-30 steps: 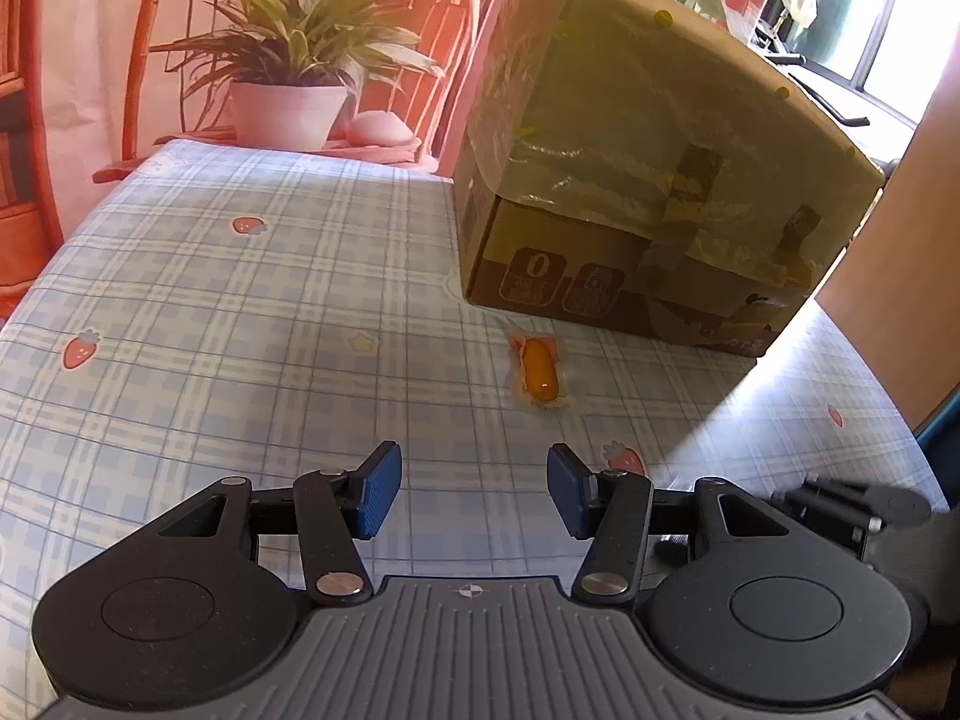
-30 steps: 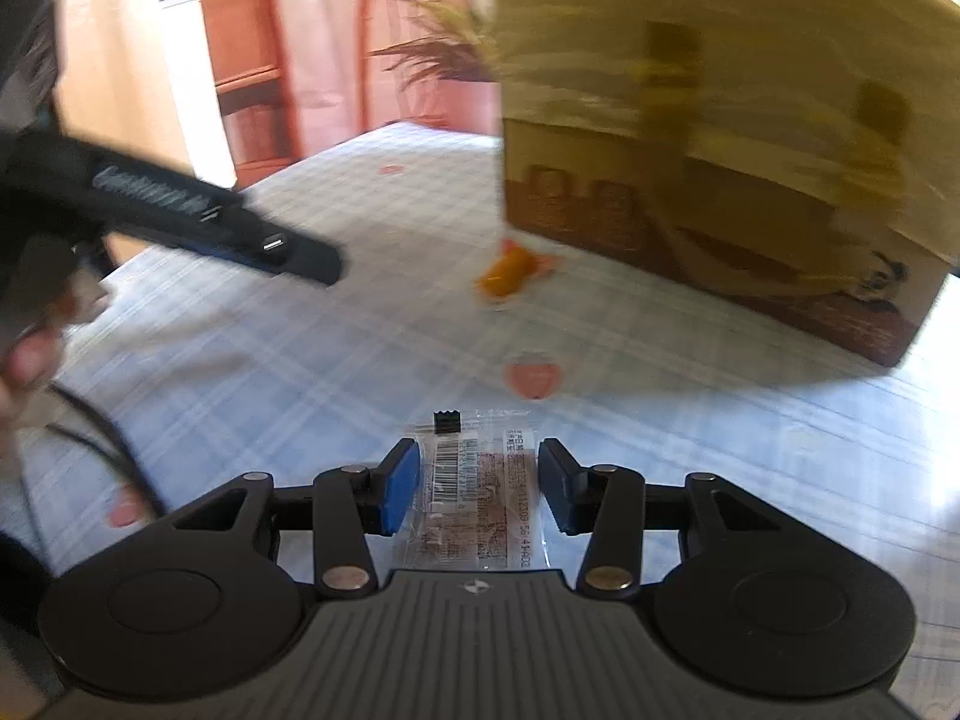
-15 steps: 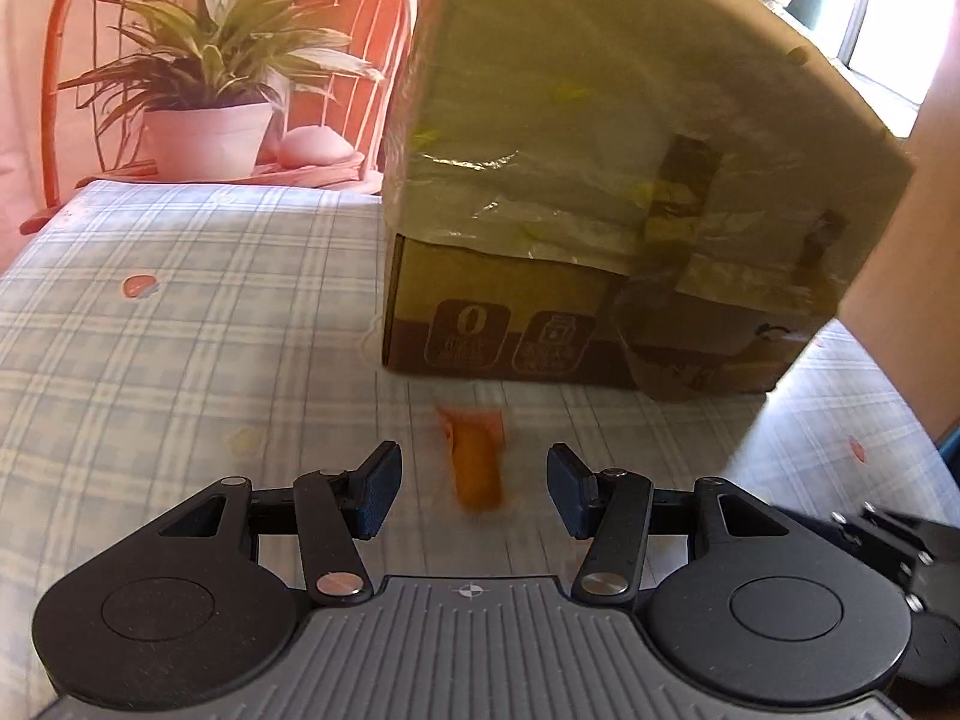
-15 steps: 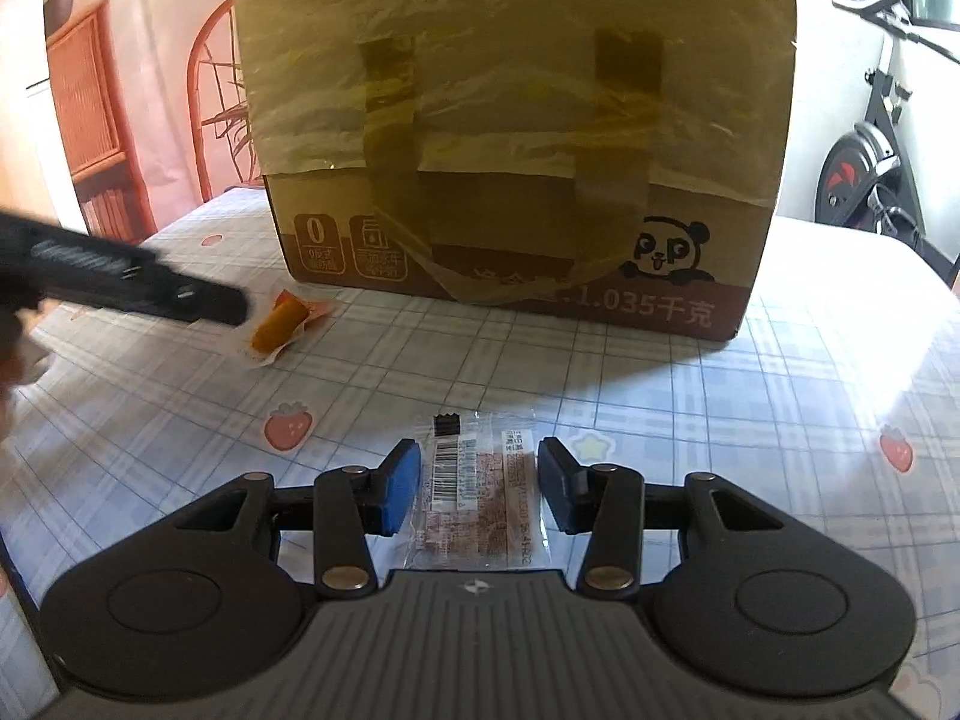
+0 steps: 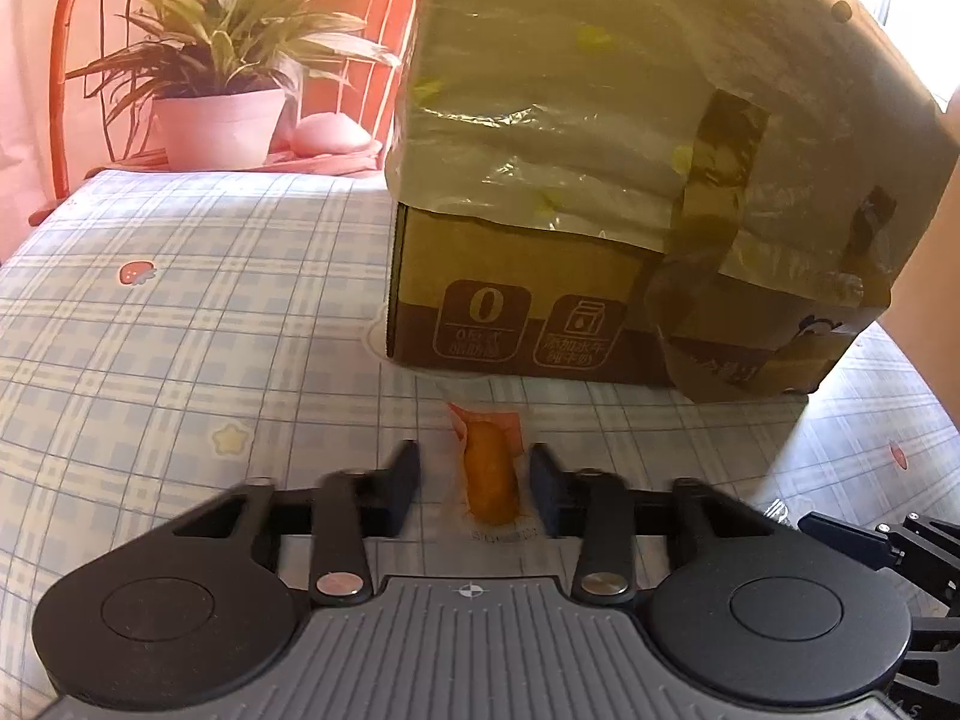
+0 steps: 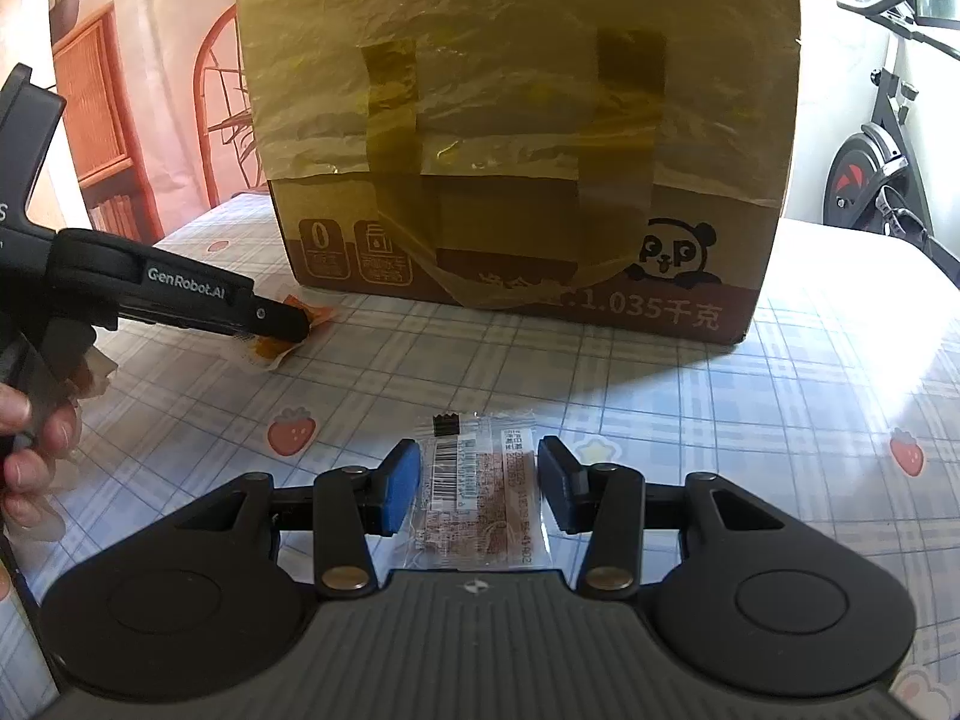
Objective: Organize snacks
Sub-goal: 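Grasp the orange sausage stick with the left tool while the right tool grasps the clear packet, then lift both snacks over the box and open both tools to drop them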
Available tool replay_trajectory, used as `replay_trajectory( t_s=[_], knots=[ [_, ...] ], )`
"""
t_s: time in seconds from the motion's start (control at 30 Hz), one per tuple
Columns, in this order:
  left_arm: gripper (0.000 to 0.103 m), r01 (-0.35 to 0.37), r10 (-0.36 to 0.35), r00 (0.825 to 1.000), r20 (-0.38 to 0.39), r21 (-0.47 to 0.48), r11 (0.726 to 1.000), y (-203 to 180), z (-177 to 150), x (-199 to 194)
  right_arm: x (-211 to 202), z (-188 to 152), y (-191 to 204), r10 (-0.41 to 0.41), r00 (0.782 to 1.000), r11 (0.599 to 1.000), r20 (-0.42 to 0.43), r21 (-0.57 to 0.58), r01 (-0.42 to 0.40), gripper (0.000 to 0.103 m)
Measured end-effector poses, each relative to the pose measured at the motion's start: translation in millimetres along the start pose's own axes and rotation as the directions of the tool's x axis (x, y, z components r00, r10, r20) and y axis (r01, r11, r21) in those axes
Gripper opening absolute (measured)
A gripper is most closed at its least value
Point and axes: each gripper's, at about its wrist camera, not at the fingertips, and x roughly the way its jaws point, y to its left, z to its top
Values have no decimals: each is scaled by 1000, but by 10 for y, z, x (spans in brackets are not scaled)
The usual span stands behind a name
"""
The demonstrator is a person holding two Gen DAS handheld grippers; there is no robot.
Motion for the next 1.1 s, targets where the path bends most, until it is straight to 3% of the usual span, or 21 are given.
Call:
replay_trajectory(
  t_s=[0.17, 0.57, 0.9, 1.1],
  knots=[
    [20, -5, 4, 999, 34, 41, 999, -49, -53, -75, -10, -2, -13, 6, 1000, 1000, 2, 9, -6, 47],
    [20, 40, -38, 996, 84, -26, 999, 7, -162, -572, -43, -17, -16, 10, 1000, 1000, 18, 20, -10, 46],
    [20, 77, -75, 988, 133, -11, 997, -41, -128, -892, -241, -8, -72, -5, 994, 999, 111, 54, -1, 46],
    [20, 110, -122, 965, 231, 65, 992, -190, 208, -1135, -513, 381, -67, 8, 976, 999, 220, 38, -17, 46]
  ],
)
